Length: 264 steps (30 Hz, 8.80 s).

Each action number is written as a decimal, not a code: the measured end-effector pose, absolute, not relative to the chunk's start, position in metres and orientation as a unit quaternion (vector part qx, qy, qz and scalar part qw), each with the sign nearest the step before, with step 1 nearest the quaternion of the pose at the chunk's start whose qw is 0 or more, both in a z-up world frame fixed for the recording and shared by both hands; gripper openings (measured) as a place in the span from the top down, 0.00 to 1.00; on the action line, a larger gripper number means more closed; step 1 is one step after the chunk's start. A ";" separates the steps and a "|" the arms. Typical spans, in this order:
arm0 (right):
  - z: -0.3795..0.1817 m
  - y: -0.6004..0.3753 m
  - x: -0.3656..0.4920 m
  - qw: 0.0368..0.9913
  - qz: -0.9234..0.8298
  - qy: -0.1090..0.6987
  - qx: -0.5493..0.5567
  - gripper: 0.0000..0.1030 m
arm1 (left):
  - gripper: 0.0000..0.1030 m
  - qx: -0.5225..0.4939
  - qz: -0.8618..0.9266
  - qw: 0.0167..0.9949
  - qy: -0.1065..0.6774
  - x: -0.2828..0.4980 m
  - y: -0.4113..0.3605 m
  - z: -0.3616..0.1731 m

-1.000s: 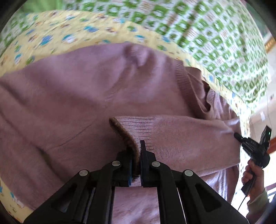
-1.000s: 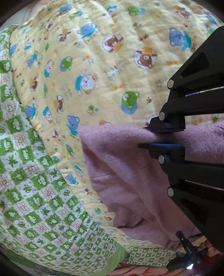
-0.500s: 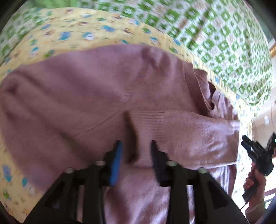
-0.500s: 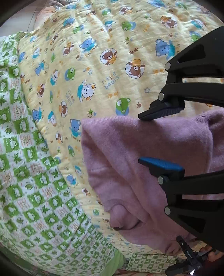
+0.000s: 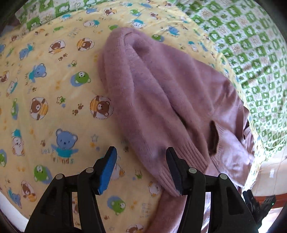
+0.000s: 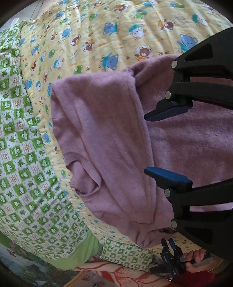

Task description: Fold small clothes

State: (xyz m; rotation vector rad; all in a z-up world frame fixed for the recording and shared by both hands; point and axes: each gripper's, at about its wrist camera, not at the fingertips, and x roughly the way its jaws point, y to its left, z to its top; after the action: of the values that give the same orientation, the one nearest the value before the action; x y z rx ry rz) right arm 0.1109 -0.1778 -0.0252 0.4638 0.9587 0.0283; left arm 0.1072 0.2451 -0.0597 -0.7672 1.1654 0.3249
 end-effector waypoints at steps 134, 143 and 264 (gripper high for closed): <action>-0.050 -0.211 -0.057 0.843 -0.020 0.476 0.251 0.40 | 0.22 -0.174 -0.004 0.774 0.609 -0.063 0.133 -0.055; -0.064 -0.210 -0.120 0.835 -0.021 0.475 0.277 0.39 | 0.17 -0.173 -0.034 0.764 0.621 -0.102 0.116 -0.070; -0.035 -0.278 0.265 0.886 0.030 0.362 0.289 0.41 | 0.40 -0.189 0.023 0.847 0.497 0.303 0.177 -0.036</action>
State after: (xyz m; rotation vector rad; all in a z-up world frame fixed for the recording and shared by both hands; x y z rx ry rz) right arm 0.2646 -0.2782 -0.0355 0.6021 0.7530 0.0626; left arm 0.3026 0.1770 -0.0362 -0.3992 1.0477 0.0478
